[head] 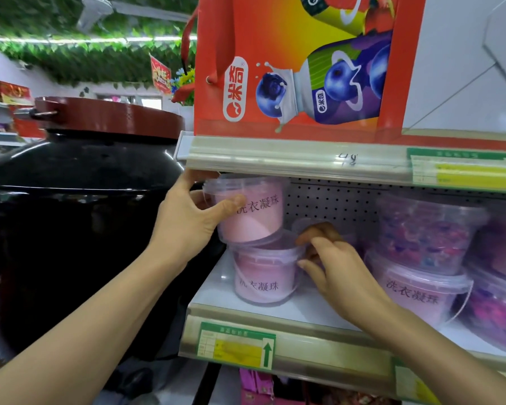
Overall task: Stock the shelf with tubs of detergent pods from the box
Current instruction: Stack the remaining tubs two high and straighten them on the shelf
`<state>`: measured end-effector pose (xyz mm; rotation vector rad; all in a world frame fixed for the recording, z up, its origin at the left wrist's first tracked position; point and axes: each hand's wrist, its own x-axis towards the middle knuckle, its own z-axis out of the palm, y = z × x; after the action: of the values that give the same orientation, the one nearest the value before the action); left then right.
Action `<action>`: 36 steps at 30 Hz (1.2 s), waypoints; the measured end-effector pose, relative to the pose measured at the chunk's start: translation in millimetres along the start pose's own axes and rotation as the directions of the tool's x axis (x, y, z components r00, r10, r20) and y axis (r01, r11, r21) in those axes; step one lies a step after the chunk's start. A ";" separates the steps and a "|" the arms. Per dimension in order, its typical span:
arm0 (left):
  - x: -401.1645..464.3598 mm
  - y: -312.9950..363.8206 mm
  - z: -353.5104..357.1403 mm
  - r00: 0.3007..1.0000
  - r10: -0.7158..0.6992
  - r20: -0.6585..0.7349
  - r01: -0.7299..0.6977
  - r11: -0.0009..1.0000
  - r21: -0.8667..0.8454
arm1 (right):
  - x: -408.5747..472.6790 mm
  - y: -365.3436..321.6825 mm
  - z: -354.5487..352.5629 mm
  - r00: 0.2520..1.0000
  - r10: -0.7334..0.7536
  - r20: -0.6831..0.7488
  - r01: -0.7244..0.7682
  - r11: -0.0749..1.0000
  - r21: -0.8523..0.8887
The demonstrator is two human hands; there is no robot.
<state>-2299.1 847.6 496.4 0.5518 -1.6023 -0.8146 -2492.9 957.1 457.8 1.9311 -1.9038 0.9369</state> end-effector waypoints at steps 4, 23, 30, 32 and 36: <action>2.7 -3.9 16.3 0.996 0.005 0.085 -0.005 1.000 -0.006 | -9.6 5.3 -2.0 0.999 -0.023 -0.036 0.024 0.999 0.023; -29.2 -20.7 14.6 0.980 -0.087 0.178 0.068 0.992 0.108 | -10.3 -5.1 -5.8 0.983 0.181 0.001 -0.162 0.879 0.448; -41.7 -25.8 16.4 0.948 -0.130 0.291 0.096 0.987 0.129 | -12.4 -4.7 2.4 0.969 0.248 0.005 -0.225 0.868 0.442; -41.4 -28.1 16.8 0.957 -0.130 0.261 0.096 0.986 0.139 | -10.0 -1.5 4.5 0.973 0.230 0.004 -0.209 0.880 0.426; -40.1 -28.6 13.9 0.964 -0.152 0.217 0.126 0.984 0.128 | -8.3 0.6 8.0 0.983 0.184 0.021 -0.177 0.900 0.398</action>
<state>-2307.4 861.6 447.9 0.6785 -1.8436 -0.9216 -2490.9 958.7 446.6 1.9637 -2.0327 1.4945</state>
